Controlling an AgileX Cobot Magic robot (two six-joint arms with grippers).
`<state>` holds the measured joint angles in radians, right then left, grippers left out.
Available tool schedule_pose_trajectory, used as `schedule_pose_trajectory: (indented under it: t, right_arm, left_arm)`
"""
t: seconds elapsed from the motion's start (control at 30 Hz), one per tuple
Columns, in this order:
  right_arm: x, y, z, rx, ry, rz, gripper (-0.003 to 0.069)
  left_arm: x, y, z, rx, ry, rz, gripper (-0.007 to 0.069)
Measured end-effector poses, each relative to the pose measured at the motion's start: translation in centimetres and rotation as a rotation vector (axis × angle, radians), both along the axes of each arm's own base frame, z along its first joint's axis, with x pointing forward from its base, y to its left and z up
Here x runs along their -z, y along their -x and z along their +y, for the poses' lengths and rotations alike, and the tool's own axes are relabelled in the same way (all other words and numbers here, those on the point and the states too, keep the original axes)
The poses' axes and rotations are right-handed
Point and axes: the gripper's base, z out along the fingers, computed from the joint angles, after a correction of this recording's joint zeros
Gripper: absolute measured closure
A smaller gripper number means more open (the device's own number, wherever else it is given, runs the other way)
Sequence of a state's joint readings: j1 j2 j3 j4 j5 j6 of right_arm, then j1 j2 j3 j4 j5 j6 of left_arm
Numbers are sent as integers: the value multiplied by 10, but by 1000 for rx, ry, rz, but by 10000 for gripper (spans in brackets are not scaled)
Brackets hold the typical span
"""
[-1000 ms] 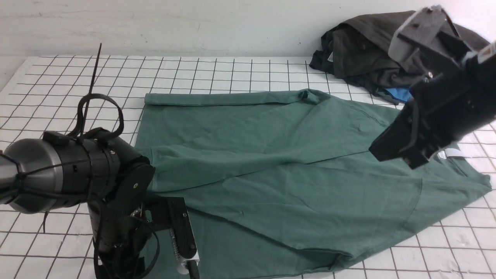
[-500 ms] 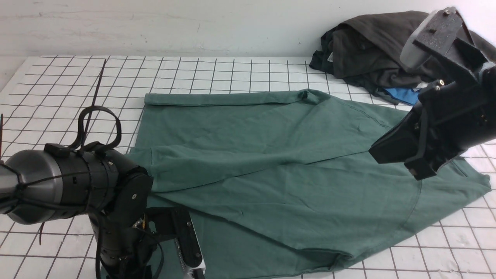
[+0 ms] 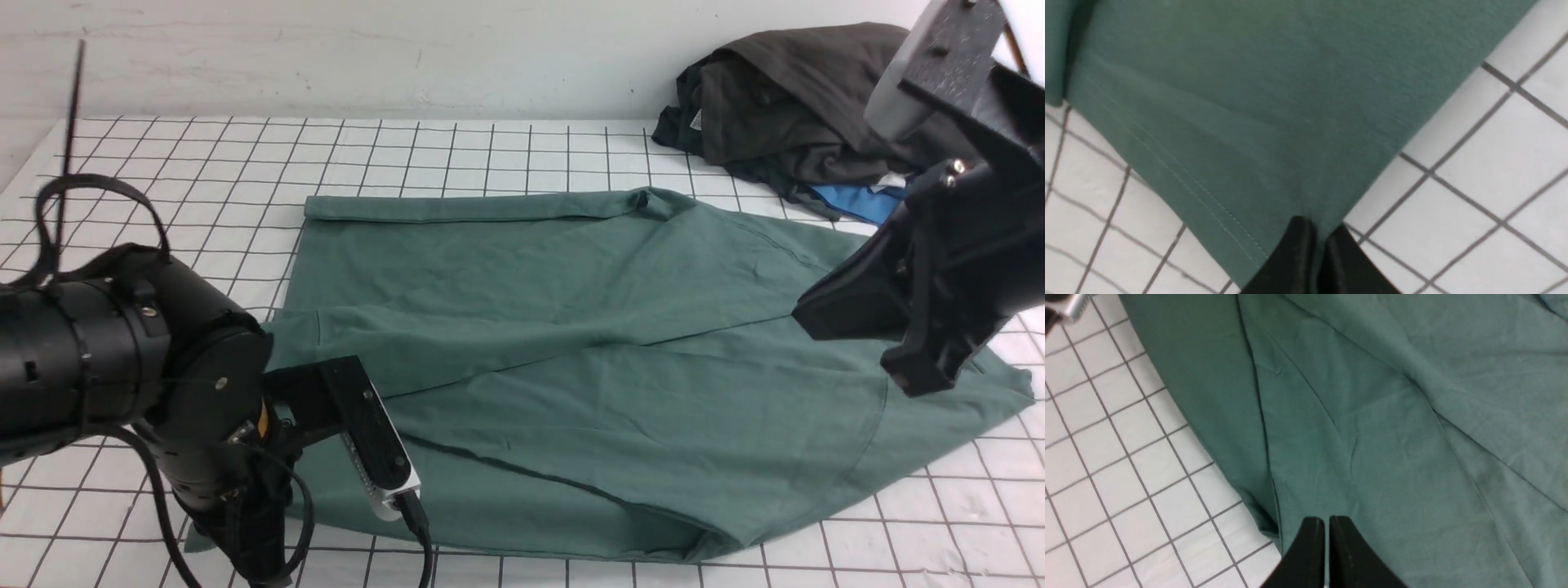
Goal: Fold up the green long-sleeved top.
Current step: Use both arms simultaneously to clamp the lower edge of the clothing fabric, then use both arms to drag the lower edge of the fabric forward and fold it over the upper edge
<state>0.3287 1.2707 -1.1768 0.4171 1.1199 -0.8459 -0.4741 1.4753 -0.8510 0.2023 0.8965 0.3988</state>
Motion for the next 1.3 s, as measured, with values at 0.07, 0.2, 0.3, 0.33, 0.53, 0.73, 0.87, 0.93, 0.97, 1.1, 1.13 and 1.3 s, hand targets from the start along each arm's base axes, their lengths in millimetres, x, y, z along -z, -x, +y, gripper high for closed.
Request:
schedule_pose_trajectory:
  t: [0.07,0.2,0.3,0.33,0.53,0.73,0.87,0.93,0.97,1.1,1.13,1.3]
  right_arm:
    - [14,2,0,-18,58,18,621]
    - [61,-1,-12,-21,249,73,526]
    - [89,-1,-22,-22,374,93,436]
    - [104,-2,-28,-19,440,86,384]
    - [160,-21,-48,-20,681,26,239]
    - [191,-45,-57,36,674,-12,297]
    - [201,-49,-56,32,665,-2,404]
    - [201,-49,-55,34,657,-12,489]
    - [201,-50,-55,35,655,-14,536]
    - [196,-51,-54,95,626,-22,653]
    - [192,-52,-54,123,610,-31,659]
    - [161,-60,-53,217,563,-104,662]
  left_arm:
    - [-7,3,2,-2,6,-15,625]
    - [-17,7,6,-25,31,-37,625]
    - [-20,7,10,-54,54,-42,625]
    - [-21,8,11,-72,68,-41,625]
    - [-23,6,17,-113,88,-41,625]
    - [-23,7,17,-116,94,-38,625]
    - [-23,7,17,-116,94,-38,625]
    - [-23,7,17,-116,94,-38,625]
    - [-23,7,17,-116,94,-38,625]
    - [-26,6,16,-135,103,-42,625]
    - [-28,5,16,-150,110,-47,625]
    - [-50,-5,17,-253,167,-160,625]
